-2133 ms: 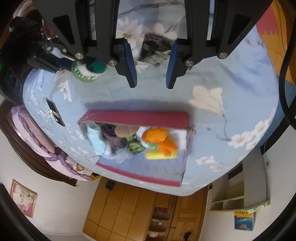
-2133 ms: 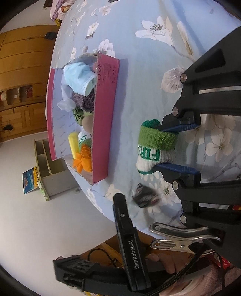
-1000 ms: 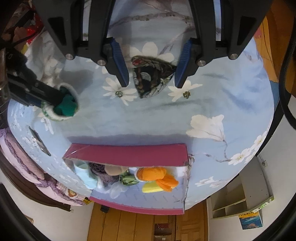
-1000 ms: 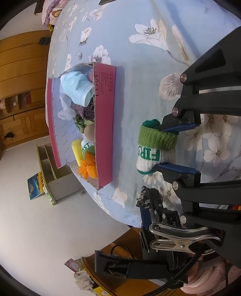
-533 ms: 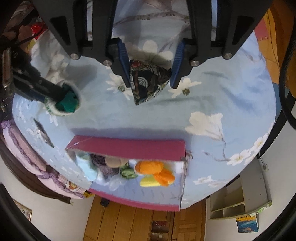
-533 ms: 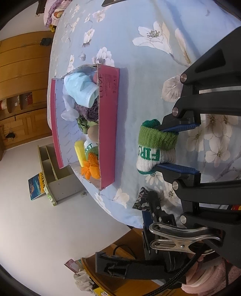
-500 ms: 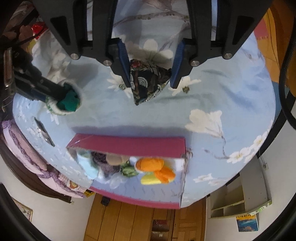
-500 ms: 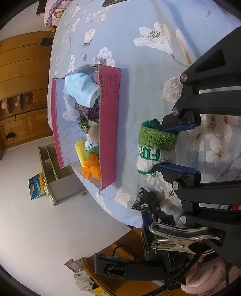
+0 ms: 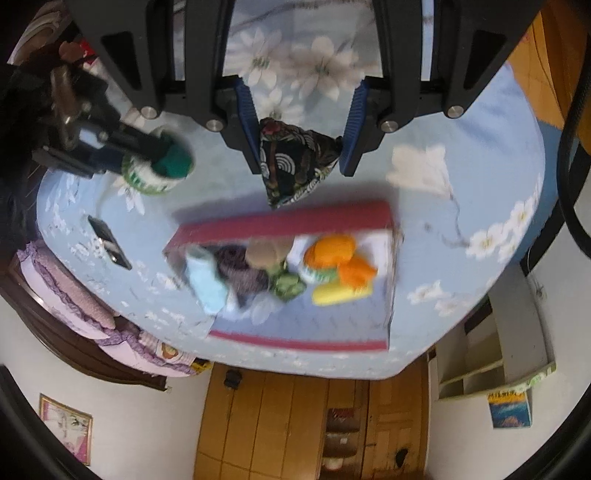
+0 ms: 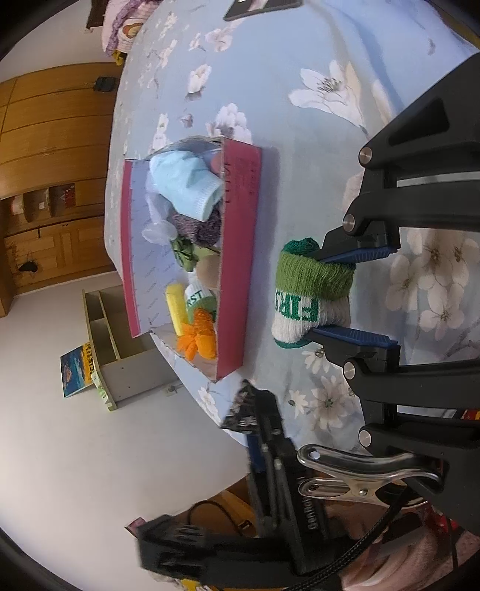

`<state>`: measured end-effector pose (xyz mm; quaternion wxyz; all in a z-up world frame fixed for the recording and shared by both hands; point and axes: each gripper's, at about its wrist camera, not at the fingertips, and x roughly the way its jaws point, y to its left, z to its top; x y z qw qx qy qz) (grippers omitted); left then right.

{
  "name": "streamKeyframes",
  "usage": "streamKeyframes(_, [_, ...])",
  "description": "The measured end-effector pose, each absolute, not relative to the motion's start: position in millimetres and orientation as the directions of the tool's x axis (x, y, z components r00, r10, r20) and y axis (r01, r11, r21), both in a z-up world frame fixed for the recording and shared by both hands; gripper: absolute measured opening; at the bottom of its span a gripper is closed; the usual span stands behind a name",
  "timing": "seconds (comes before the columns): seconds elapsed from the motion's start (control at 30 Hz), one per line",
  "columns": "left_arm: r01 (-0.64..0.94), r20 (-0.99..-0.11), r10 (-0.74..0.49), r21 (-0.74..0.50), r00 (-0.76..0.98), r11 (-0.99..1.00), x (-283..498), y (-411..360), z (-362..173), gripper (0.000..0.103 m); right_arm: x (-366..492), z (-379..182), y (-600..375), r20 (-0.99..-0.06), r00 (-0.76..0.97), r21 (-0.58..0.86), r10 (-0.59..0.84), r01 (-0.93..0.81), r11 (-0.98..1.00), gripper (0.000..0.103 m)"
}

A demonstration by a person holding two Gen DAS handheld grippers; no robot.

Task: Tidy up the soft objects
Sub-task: 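Lift the dark pouch with the left tool while the right tool lifts the knitted roll, then carry the dark pouch into the box with the left tool while the right tool carries the knitted roll in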

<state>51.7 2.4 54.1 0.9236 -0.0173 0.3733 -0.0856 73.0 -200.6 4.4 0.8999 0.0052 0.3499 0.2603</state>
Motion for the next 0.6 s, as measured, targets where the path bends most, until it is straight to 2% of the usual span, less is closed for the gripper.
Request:
streamKeyframes(0.3, [0.172,-0.628,-0.184,-0.081,0.756,0.982,89.1,-4.2,84.7,0.043,88.7,21.2,-199.3,-0.615,0.636,0.166,0.466,-0.474,0.865,0.031])
streamKeyframes(0.6, [0.195,-0.636,-0.207,-0.091,0.743,0.977,141.4,-15.8,87.1,0.043,115.8,33.1,-198.1,-0.606,0.643,0.16,0.469,-0.479,0.863,0.031])
